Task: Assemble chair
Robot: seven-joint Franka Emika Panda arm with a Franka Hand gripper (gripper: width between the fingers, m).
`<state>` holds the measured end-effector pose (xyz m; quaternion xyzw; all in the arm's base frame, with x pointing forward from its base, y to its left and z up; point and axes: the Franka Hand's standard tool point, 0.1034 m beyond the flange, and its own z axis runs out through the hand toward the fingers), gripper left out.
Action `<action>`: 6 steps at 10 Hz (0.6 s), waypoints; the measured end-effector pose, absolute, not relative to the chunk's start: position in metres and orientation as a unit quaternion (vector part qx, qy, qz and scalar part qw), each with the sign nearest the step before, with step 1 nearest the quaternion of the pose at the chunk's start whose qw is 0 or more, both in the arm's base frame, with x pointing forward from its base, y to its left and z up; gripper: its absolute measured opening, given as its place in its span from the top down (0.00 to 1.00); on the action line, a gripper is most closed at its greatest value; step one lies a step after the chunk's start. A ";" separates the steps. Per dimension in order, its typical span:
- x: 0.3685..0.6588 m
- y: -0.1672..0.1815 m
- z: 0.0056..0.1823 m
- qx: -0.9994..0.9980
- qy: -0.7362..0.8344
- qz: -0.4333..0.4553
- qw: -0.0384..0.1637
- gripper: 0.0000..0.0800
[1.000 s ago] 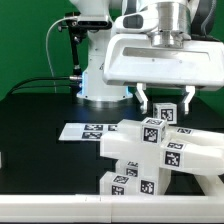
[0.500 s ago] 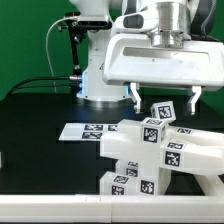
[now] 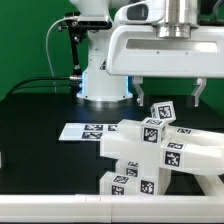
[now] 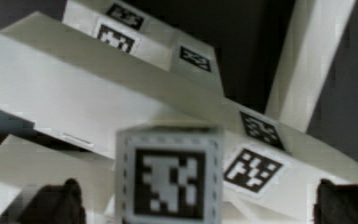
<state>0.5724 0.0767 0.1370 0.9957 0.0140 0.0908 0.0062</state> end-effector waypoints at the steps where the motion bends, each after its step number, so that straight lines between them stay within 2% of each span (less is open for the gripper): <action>1: 0.569 0.079 0.138 0.999 0.006 0.047 0.001 0.19; 2: 0.574 0.080 0.141 1.000 0.006 0.023 0.000 0.19; 3: 0.580 0.078 0.143 0.999 0.005 0.038 0.000 0.19; 6: 0.580 0.073 0.135 0.999 0.005 0.048 0.004 0.19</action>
Offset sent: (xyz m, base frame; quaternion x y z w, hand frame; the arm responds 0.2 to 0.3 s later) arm 0.0062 -0.0061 0.0000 0.0107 0.0218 -0.0108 0.9996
